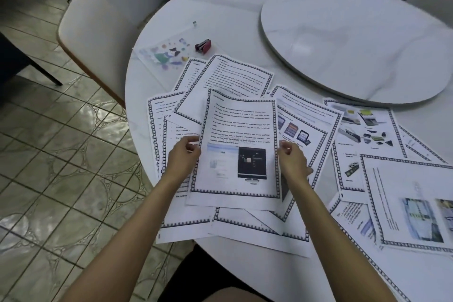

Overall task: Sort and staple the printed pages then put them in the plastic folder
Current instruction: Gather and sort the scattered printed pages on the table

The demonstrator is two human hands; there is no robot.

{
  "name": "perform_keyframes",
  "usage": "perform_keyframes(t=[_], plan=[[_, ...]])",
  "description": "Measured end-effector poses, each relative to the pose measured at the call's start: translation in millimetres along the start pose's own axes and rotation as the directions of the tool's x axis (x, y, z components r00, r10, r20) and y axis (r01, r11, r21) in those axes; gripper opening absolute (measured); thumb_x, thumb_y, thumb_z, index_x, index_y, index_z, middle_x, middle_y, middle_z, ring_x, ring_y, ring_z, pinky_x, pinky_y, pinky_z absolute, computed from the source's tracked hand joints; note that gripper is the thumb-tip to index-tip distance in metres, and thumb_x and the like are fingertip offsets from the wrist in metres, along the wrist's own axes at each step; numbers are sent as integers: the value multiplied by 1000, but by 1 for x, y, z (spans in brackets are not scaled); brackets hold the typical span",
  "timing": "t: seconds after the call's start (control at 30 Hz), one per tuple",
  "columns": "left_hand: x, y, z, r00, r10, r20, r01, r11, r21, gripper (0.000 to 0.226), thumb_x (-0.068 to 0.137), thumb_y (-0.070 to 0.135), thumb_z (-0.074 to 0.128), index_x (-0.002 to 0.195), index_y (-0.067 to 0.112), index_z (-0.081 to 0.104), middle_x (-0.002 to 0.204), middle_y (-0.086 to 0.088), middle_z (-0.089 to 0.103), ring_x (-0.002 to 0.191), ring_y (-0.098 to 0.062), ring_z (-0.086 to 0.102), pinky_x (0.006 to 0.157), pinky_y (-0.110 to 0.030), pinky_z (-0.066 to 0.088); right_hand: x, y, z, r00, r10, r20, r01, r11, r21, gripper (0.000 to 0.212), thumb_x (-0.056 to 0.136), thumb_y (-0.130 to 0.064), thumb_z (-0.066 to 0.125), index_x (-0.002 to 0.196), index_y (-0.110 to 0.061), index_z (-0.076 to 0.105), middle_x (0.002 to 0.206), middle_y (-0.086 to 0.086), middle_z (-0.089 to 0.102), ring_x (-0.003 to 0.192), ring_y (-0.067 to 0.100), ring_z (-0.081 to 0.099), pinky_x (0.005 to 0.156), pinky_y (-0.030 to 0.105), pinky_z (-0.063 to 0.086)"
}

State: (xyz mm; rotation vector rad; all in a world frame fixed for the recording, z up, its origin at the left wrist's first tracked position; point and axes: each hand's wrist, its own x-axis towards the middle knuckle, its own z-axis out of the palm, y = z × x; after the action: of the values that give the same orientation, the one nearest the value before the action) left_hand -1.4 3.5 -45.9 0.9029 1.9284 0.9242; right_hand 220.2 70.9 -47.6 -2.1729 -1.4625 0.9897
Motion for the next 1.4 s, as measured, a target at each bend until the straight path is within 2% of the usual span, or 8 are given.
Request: perform_keyframes(t=[0.1, 0.27, 0.47, 0.67, 0.93, 1.1, 1.27, 1.4], plan=[[-4, -3, 3, 999, 51, 3, -51, 999, 2, 29, 93, 10, 50, 121, 12, 54, 80, 5, 51, 68, -8, 50, 58, -23, 42, 1, 1, -4, 999, -12, 42, 10, 999, 49, 27, 96, -27, 44, 118, -20, 59, 94, -2, 64, 98, 23, 57, 103, 42, 27], [-15, -3, 1, 993, 117, 19, -115, 990, -84, 25, 92, 8, 51, 113, 20, 57, 96, 2, 61, 77, -20, 61, 62, -31, 50, 2, 11, -9, 990, -132, 59, 116, 970, 215, 18, 97, -19, 43, 88, -9, 56, 71, 2, 53, 61, 15, 44, 58, 30, 35], [0, 11, -10, 973, 186, 140, -159, 970, -186, 24, 92, 6, 53, 111, 21, 58, 91, 9, 59, 62, 2, 56, 62, -17, 47, 1, 6, -20, 980, -91, 178, 0, 889, 459, 20, 99, -23, 43, 89, -24, 61, 95, 4, 67, 84, 22, 64, 79, 37, 51], [55, 33, -30, 938, 264, 225, -245, 963, -110, 20, 92, 7, 51, 99, 21, 64, 86, 3, 66, 65, 1, 62, 65, -14, 51, 13, 2, -32, 990, 20, 143, -80, 900, 429, 33, 100, -19, 39, 126, -3, 52, 115, 7, 59, 91, 17, 54, 86, 29, 38], [148, 37, -50, 929, 362, 80, -370, 913, 172, 23, 88, 1, 50, 97, 15, 66, 101, -2, 65, 83, -11, 56, 71, -3, 39, 28, 20, -53, 988, 153, 10, -134, 826, 547, 48, 94, -33, 49, 133, -5, 47, 133, 14, 53, 107, 27, 59, 100, 41, 44], [176, 38, -40, 953, 292, 84, -296, 828, 476, 32, 94, 26, 48, 122, 11, 54, 121, -11, 52, 111, -25, 49, 89, -36, 41, 28, 39, -57, 948, 260, -182, -104, 796, 597, 29, 100, -24, 41, 121, -8, 54, 115, 12, 58, 104, 26, 56, 97, 37, 41], [181, 49, -24, 955, 291, 47, -251, 718, 650, 49, 92, 34, 51, 132, 8, 43, 129, -15, 46, 121, -31, 40, 94, -41, 38, 33, 43, -60, 891, 363, -271, -108, 750, 652, 23, 98, -22, 42, 85, -15, 59, 95, 5, 62, 90, 20, 59, 73, 23, 53], [184, 51, -19, 965, 259, 38, -211, 682, 701, 48, 90, 25, 54, 132, 6, 41, 130, -16, 46, 120, -34, 41, 95, -42, 35, 36, 42, -62, 895, 355, -270, -82, 726, 683, 18, 99, -23, 42, 95, -14, 58, 86, -3, 61, 80, 11, 59, 60, 14, 54]])
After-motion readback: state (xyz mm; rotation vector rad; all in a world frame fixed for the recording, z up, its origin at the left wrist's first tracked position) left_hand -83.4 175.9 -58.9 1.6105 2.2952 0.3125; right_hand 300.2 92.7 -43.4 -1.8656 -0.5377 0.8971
